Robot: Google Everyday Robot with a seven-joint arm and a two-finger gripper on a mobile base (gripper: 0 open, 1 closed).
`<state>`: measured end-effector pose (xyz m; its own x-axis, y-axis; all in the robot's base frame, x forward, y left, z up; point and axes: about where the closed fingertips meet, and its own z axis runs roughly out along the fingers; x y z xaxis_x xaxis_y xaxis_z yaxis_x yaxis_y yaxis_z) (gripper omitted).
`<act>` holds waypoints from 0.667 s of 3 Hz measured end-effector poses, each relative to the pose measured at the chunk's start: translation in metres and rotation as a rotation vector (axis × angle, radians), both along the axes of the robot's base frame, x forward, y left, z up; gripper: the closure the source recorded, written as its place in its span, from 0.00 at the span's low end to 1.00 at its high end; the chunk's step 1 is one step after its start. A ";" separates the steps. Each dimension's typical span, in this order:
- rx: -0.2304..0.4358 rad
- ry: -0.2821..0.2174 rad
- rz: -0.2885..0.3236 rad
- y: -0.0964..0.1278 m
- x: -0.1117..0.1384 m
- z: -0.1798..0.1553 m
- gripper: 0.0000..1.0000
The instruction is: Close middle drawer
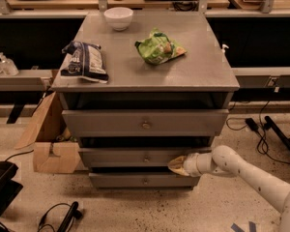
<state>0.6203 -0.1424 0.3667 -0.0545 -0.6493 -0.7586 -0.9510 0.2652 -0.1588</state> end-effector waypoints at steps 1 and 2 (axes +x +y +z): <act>0.002 0.002 0.003 0.003 -0.001 -0.001 0.35; -0.009 0.004 0.013 0.009 -0.008 -0.001 0.34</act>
Offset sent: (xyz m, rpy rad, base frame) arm -0.0172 0.0148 0.0011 -0.0317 0.0011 0.0211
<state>0.6126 -0.1329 0.3653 -0.0489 -0.6570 -0.7523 -0.9550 0.2515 -0.1575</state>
